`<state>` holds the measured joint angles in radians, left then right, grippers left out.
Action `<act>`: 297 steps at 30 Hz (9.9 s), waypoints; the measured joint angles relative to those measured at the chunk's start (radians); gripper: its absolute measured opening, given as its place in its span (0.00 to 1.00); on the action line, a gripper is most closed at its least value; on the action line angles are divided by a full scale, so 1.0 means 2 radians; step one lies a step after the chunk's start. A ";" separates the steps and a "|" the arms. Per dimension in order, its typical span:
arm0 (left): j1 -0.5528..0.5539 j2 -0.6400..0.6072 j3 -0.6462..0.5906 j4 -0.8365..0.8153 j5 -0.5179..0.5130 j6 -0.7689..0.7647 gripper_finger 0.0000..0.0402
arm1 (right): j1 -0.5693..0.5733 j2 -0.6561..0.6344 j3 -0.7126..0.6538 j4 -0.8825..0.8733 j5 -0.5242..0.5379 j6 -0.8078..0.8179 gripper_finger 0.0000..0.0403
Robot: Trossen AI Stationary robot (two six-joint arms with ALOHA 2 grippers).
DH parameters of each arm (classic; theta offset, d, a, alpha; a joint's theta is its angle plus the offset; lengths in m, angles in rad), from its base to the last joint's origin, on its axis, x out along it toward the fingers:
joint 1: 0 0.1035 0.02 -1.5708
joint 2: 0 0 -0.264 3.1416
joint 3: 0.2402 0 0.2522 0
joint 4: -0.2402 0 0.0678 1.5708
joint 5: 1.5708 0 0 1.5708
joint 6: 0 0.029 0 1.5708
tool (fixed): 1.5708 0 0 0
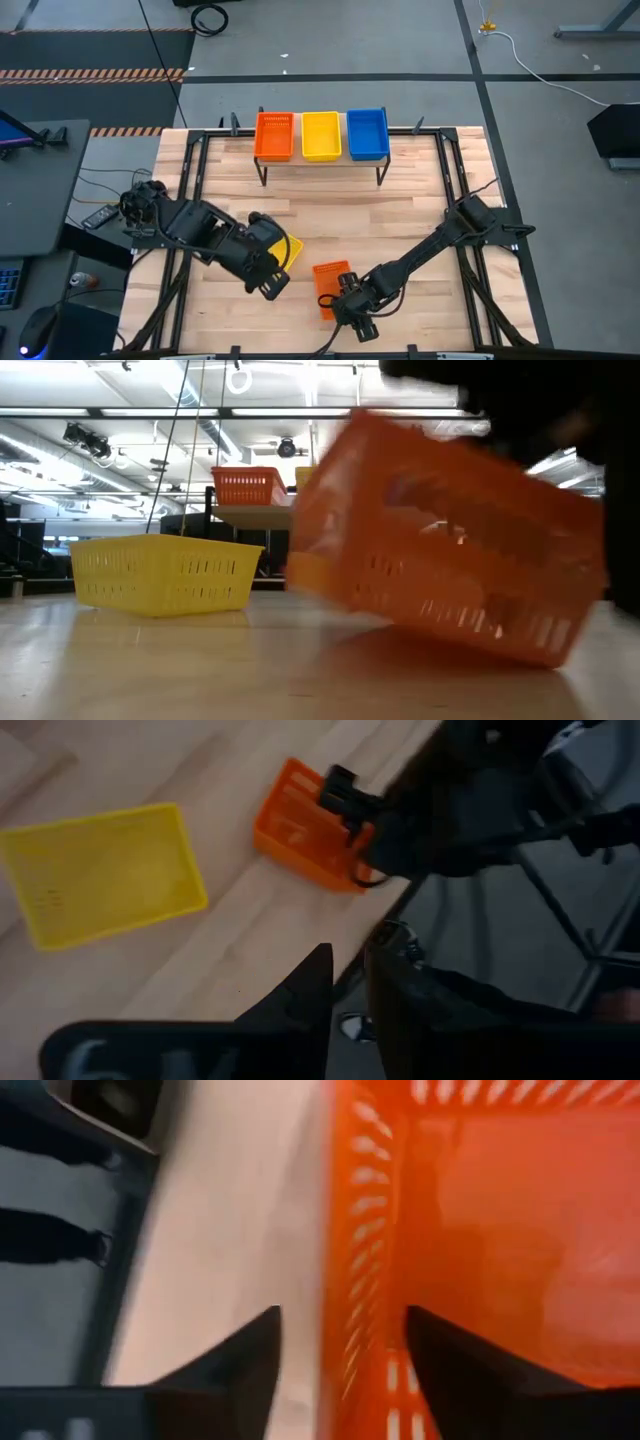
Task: Stack baskets on shelf by color
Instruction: Stack the orange bin on top of the stacked orange bins on the shelf, then stack the yellow bin on top of the stacked yellow bins on the shelf
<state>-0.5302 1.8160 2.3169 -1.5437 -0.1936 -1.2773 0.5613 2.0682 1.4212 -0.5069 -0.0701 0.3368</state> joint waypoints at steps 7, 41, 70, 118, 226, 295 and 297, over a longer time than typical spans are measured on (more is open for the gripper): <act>-0.018 0.000 0.000 0.018 -0.007 -0.038 0.15 | -0.009 -0.010 0.000 -0.023 0.016 -0.041 0.04; -0.058 0.038 0.000 0.174 -0.233 0.005 0.10 | -0.217 -0.221 0.000 0.031 0.061 -0.292 0.01; -0.032 0.051 0.000 0.303 -0.248 0.112 0.10 | -0.403 -0.145 0.028 0.302 -0.084 -0.324 0.02; -0.046 0.050 0.000 0.333 -0.247 0.094 0.10 | -0.436 -0.035 0.223 0.074 -0.044 -0.346 0.30; -0.068 0.032 0.000 0.324 -0.224 0.091 0.10 | -0.329 -0.078 0.188 -0.134 -0.100 -0.293 0.25; -0.026 -0.081 0.000 0.291 -0.363 0.213 0.10 | -0.216 -0.013 -0.041 0.195 -0.053 -0.345 0.20; -0.026 -0.081 0.000 0.291 -0.363 0.214 0.10 | -0.216 -0.014 -0.040 0.173 -0.056 -0.344 0.07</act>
<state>-0.5816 1.6539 2.3169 -0.9623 -0.9188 -0.8484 0.1295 2.0399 1.3407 -0.1603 -0.1822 -0.3519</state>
